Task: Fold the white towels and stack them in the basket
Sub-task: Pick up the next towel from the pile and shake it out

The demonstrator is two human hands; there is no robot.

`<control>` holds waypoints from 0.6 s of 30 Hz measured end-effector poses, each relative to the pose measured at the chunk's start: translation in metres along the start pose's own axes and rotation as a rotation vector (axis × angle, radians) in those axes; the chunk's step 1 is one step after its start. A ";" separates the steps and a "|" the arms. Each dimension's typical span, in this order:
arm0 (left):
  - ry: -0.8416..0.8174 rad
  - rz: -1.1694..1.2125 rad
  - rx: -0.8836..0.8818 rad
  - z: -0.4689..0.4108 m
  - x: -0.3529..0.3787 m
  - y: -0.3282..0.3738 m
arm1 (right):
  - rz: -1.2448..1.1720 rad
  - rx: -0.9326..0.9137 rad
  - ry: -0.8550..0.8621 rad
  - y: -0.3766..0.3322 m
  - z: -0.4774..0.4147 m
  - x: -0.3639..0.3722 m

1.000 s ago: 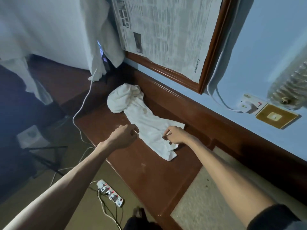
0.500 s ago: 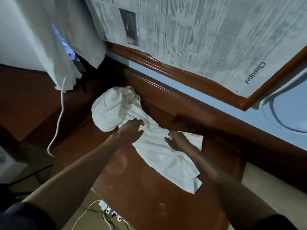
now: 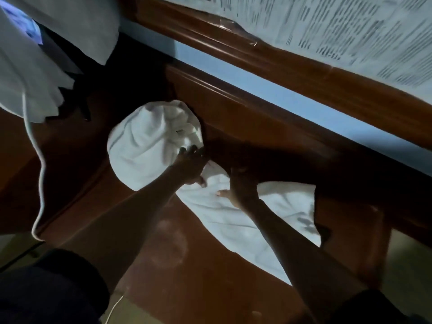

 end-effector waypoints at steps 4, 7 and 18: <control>0.053 -0.071 -0.005 0.018 -0.004 0.013 | -0.188 -0.061 -0.008 0.005 0.011 0.002; 0.093 -0.072 0.041 0.038 0.002 0.021 | -0.283 -0.074 -0.143 0.017 0.036 -0.010; 0.126 0.385 0.109 0.133 -0.064 0.124 | -0.322 -0.148 -0.229 0.063 0.158 -0.143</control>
Point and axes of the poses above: each hand's wrist, its own z-axis away from the middle knuckle, its own x-axis out of the palm, y = z × x, the point moved 3 cm from there along -z, towards the middle knuckle, and after that the axes turned 1 degree about x, right-handed, at the moved point
